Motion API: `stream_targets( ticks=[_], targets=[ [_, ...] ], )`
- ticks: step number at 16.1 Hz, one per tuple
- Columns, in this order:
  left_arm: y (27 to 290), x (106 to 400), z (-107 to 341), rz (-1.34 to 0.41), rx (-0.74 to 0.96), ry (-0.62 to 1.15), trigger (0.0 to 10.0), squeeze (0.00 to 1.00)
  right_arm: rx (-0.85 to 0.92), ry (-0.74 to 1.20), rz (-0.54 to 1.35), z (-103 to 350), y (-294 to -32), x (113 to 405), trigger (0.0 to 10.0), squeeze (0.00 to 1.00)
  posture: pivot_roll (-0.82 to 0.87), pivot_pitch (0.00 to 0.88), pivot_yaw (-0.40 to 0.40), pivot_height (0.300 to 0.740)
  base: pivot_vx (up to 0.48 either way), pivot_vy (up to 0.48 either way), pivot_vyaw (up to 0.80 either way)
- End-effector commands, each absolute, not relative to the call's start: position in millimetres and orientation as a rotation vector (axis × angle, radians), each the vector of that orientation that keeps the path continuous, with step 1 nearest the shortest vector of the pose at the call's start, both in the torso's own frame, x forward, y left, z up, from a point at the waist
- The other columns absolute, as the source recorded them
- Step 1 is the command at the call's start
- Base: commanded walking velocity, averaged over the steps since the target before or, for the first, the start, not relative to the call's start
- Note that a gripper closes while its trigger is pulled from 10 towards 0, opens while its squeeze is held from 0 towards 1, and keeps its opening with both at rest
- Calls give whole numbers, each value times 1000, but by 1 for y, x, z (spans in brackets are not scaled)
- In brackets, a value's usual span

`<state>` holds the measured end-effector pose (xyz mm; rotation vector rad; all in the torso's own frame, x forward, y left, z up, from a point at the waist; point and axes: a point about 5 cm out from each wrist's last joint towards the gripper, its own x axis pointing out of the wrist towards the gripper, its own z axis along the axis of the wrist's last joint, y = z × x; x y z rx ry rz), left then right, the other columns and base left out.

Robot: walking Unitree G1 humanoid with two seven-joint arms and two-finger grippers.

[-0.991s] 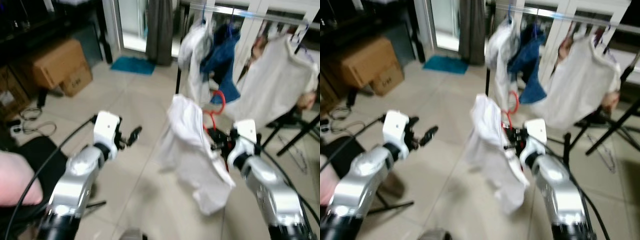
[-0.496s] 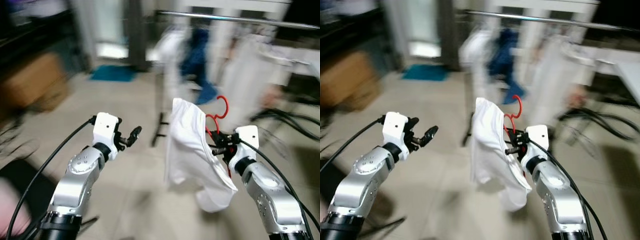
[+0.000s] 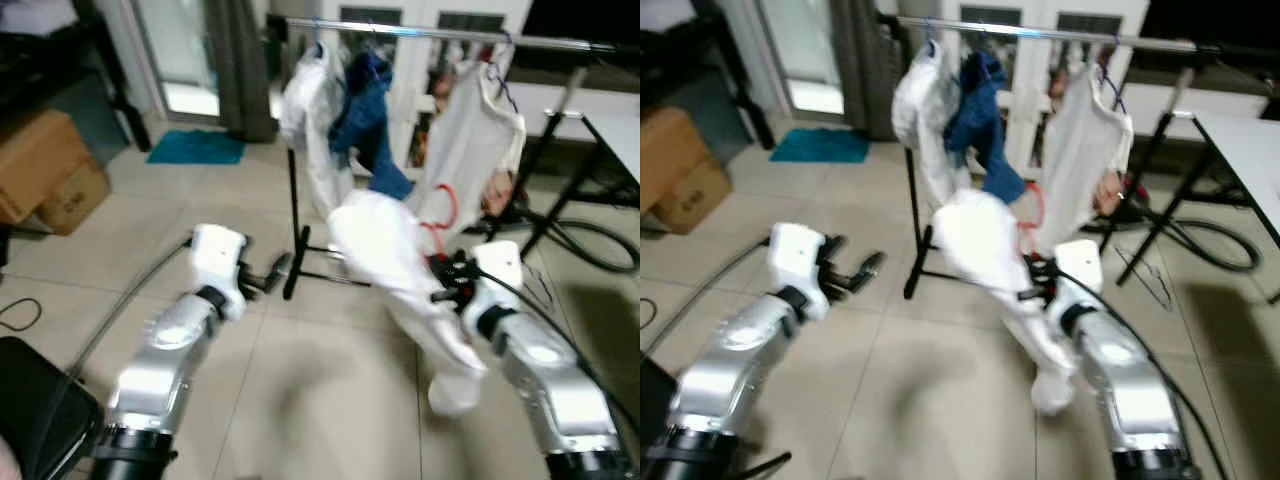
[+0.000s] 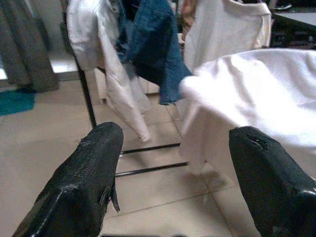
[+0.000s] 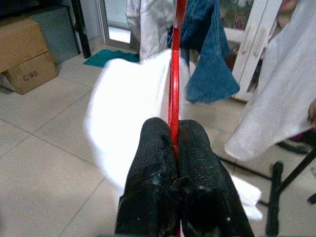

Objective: Hang hanger

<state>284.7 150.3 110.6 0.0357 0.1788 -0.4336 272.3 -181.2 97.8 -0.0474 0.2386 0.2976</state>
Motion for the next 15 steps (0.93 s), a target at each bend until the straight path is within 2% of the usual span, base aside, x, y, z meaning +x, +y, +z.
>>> stream_targets(
  ticks=[1,5,6,7,8,10,12,15],
  targets=[
    [162,287,115,-397,56,171,10000,0,-62,175,343,109,-171,277,10000,0,37,0,-15,740,352,0,0],
    [157,284,116,-468,75,165,10000,0,-90,150,374,117,-173,282,10000,0,35,0,-12,740,249,0,227],
    [156,283,116,-522,100,168,10000,78,-94,144,409,120,-173,282,10000,0,36,0,-15,740,0,0,0],
    [156,282,117,-552,108,159,10000,988,-101,142,430,122,-173,282,10000,0,36,0,-15,740,0,0,0],
    [155,282,119,-599,126,146,10000,1000,-113,140,474,125,-172,281,10000,0,39,0,-20,740,0,0,0],
    [157,287,118,-712,301,156,10000,1000,-110,140,590,134,-168,280,10000,0,40,0,-23,740,0,0,0],
    [156,290,116,-794,407,171,10000,1000,-135,145,650,139,-168,281,10000,0,38,0,-23,740,0,0,0],
    [152,302,119,-830,498,138,10000,1000,-111,164,718,147,-170,282,10000,0,31,0,-21,740,0,0,0]
  ],
)
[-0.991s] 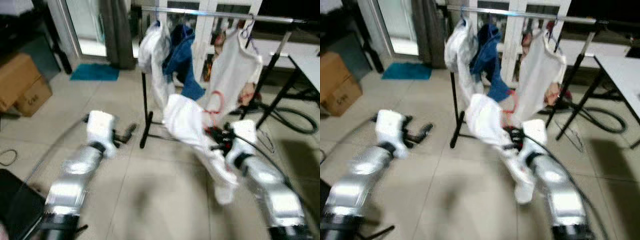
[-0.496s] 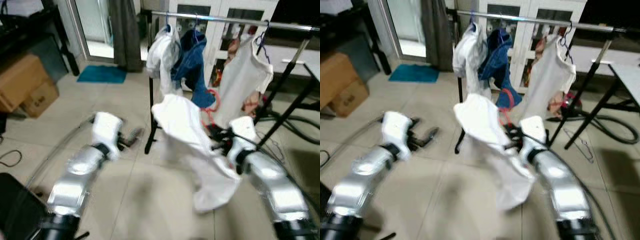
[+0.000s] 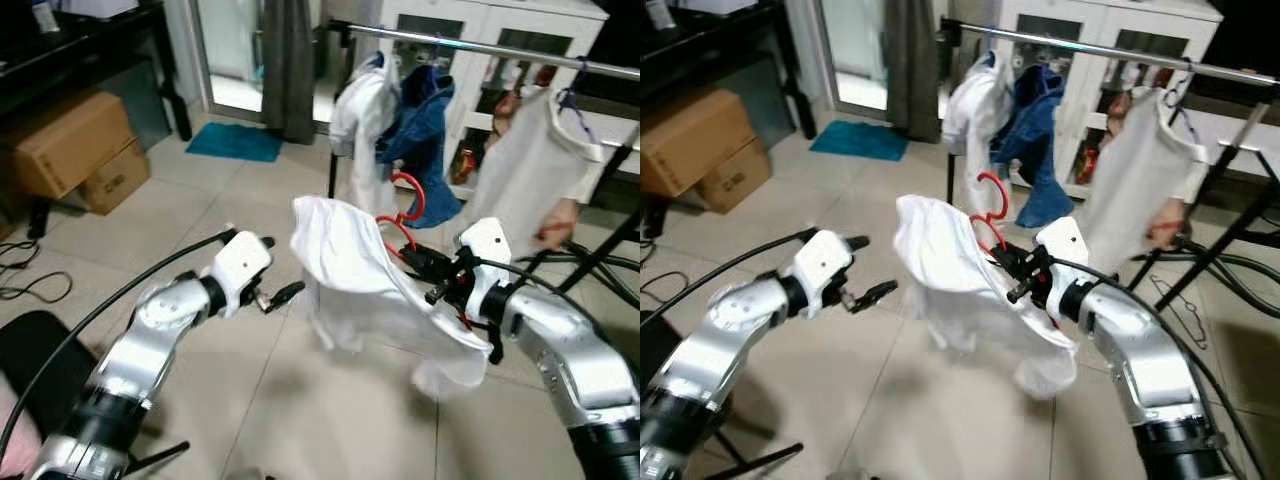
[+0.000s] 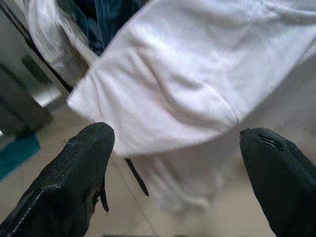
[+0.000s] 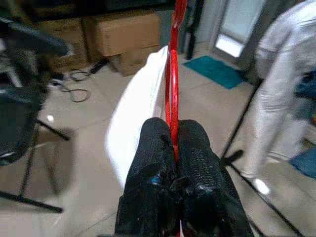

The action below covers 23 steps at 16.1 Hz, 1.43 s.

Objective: Hang hanger

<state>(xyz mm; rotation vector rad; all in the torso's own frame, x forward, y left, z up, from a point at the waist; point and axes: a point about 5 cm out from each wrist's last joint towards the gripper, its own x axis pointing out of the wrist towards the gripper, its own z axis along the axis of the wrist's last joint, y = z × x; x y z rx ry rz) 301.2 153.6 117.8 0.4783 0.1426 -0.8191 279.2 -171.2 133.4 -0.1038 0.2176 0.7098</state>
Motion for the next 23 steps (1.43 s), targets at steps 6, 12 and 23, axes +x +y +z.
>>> stream_targets(
  ticks=[6,12,23],
  targets=[
    [127,316,116,-935,599,50,10000,0,18,178,882,163,-162,271,10000,0,26,0,-30,740,0,0,0],
    [116,326,119,-914,656,-42,0,0,52,189,934,169,-158,266,10000,0,18,0,-35,740,0,0,0],
    [121,321,120,-933,688,-87,0,0,56,187,903,169,-162,270,10000,0,23,0,-32,740,0,0,0]
  ],
)
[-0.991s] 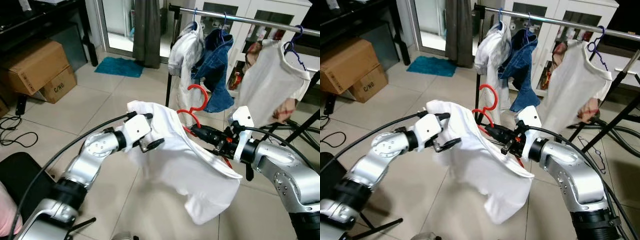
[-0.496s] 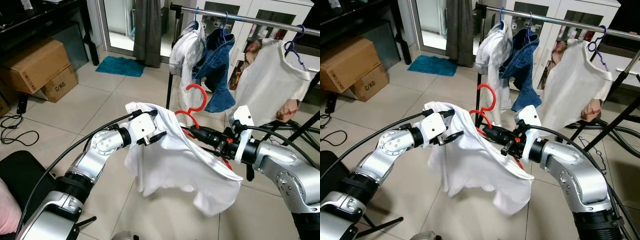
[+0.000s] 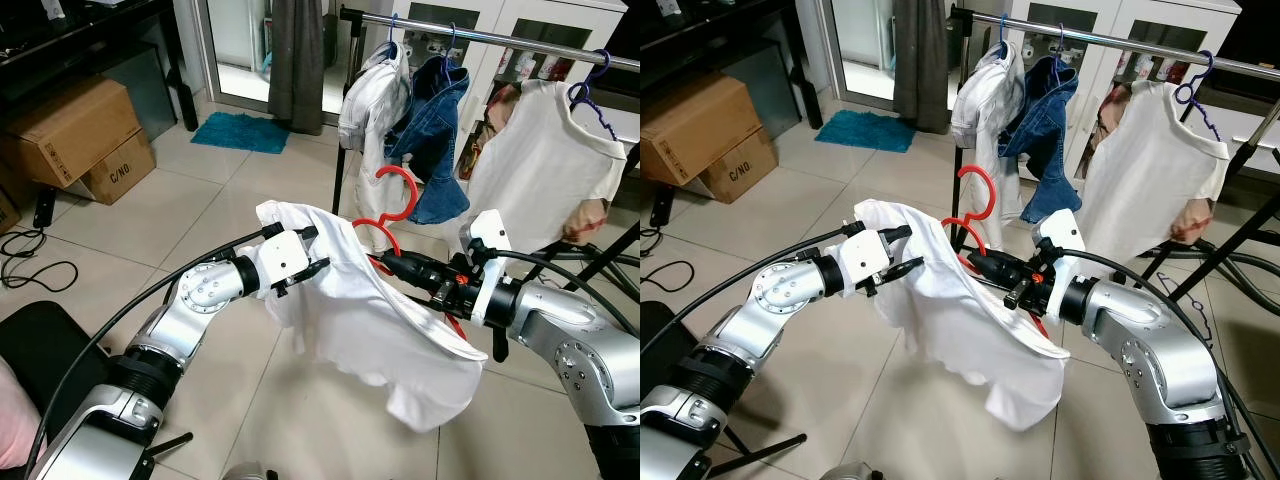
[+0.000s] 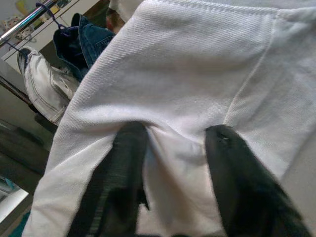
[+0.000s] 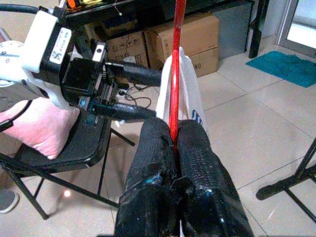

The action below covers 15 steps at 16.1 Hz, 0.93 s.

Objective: Hang hanger

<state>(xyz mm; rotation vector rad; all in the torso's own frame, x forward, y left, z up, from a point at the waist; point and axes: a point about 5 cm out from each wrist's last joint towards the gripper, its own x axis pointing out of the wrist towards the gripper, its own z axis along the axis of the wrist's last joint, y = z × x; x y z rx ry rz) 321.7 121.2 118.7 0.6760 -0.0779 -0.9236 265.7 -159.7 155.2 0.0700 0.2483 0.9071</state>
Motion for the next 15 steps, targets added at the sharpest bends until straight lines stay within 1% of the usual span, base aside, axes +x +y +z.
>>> stream_targets(
  ticks=[1,7,10,15],
  targets=[
    [123,322,121,-928,688,-87,0,0,56,187,904,169,-162,270,10000,0,24,0,-32,740,0,0,0],
    [135,327,127,-885,693,-84,0,0,51,185,898,169,-163,270,10000,0,21,0,-30,740,0,0,0],
    [143,328,132,-857,666,-85,0,0,49,183,896,169,-164,270,10000,0,23,0,-31,740,0,0,0],
    [153,329,143,-868,647,-100,0,0,38,184,903,169,-164,270,10000,0,26,0,-32,740,0,0,0]
  ],
)
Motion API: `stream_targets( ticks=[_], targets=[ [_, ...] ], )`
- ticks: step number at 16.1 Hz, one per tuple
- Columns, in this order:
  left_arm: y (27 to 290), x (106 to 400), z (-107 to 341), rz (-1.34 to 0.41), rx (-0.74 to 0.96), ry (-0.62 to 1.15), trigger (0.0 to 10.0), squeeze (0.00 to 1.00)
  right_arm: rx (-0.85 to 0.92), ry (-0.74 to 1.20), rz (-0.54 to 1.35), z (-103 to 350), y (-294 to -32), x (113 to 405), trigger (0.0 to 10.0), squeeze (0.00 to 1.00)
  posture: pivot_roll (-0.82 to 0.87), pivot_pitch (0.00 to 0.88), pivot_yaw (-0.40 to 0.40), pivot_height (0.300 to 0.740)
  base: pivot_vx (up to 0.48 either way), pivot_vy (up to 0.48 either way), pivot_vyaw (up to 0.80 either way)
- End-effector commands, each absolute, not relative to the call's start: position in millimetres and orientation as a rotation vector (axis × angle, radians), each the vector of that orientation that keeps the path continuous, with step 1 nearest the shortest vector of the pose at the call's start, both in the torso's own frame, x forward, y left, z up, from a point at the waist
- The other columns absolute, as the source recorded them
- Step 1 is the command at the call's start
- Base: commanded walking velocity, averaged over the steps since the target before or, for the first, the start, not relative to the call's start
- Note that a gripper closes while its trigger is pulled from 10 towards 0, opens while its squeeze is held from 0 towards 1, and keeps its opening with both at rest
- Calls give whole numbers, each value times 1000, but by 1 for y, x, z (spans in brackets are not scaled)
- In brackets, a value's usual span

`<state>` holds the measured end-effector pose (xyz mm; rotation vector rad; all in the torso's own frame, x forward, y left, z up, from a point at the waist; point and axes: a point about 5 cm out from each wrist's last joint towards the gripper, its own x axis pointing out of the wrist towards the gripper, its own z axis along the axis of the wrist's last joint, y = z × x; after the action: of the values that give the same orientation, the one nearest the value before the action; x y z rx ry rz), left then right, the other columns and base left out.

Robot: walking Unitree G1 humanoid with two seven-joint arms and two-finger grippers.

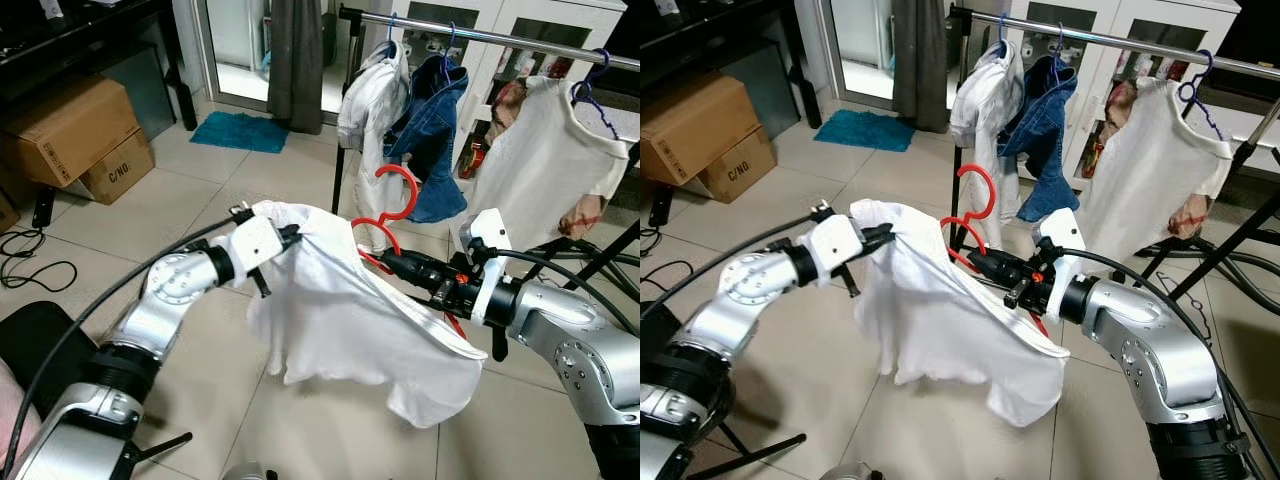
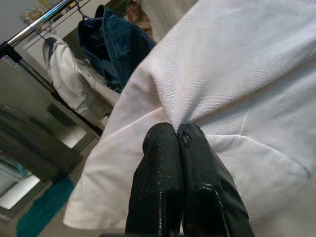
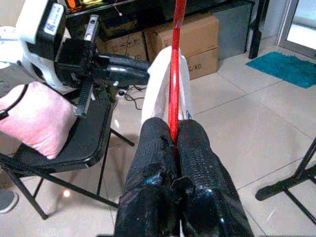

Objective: Hang hanger

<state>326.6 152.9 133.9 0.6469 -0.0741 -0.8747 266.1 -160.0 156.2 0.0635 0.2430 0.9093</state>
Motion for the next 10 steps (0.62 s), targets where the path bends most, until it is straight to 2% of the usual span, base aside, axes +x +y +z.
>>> stream_targets(
  ticks=[1,5,10],
  targets=[
    [156,327,148,-899,637,-107,0,0,21,190,904,168,-164,270,10000,0,25,0,-30,740,0,0,0],
    [180,326,190,-952,679,-130,0,0,-63,207,935,165,-169,264,10000,0,29,0,-34,740,0,0,0],
    [194,326,221,-981,761,-104,0,0,-190,252,975,160,-171,260,10000,0,37,0,-45,740,0,0,0]
  ],
)
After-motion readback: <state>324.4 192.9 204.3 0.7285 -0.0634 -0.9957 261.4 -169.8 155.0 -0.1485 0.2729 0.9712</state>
